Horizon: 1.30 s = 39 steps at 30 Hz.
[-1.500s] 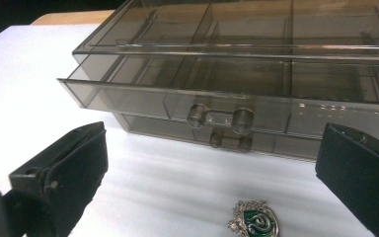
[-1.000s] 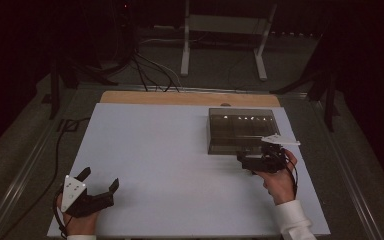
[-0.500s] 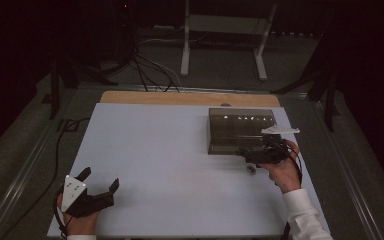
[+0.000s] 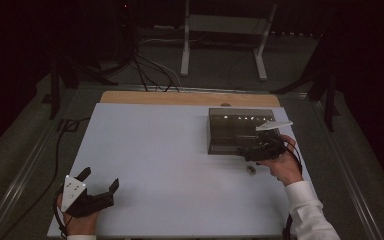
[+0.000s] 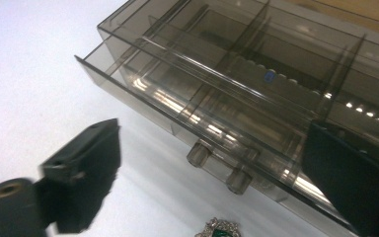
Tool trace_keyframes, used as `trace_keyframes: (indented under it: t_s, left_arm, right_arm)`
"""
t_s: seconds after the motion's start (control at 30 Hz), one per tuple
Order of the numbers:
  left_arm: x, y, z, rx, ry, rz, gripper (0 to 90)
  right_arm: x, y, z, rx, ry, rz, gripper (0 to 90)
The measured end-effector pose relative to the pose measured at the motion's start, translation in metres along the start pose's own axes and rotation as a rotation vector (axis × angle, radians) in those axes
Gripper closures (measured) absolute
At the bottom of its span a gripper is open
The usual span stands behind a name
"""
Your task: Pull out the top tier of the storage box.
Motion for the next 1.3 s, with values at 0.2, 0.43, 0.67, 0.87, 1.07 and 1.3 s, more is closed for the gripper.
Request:
trace_keyframes:
  t_s: [0.2,0.43,0.67,0.87,1.07,1.3]
  left_arm:
    - [0.000,0.000,0.000,0.000,0.000,-0.001,1.1]
    - [0.000,0.000,0.000,-0.001,-0.002,-0.001,1.1]
    - [0.000,0.000,0.000,-0.001,-0.002,-0.002,1.1]
    - [0.000,0.000,0.000,-0.001,-0.003,-0.002,1.1]
    - [-0.001,0.000,0.000,0.000,-0.004,-0.002,1.1]
    - [-0.001,0.000,0.000,-0.002,-0.003,-0.002,1.1]
  right_arm:
    - [-0.001,0.002,0.001,-0.035,-0.062,0.006,31.9]
    - [0.001,0.006,0.000,-0.101,-0.163,-0.017,48.8]
    - [0.001,0.014,-0.001,-0.170,-0.217,-0.027,45.1]
    - [0.005,0.020,-0.004,-0.194,-0.244,-0.059,46.7]
    - [0.004,0.020,-0.004,-0.183,-0.266,-0.061,49.0]
    - [0.002,0.019,-0.004,-0.172,-0.286,-0.064,51.1]
Point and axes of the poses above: each handheld gripper's, and its own axes: y roughly forward along the jaws, z roughly out of its top, x roughly to its right, the point moved 7 cm from there along y, roughly forward along the jaws, and after that the axes turned 6 degrees about -z, right-handed, at the moved point
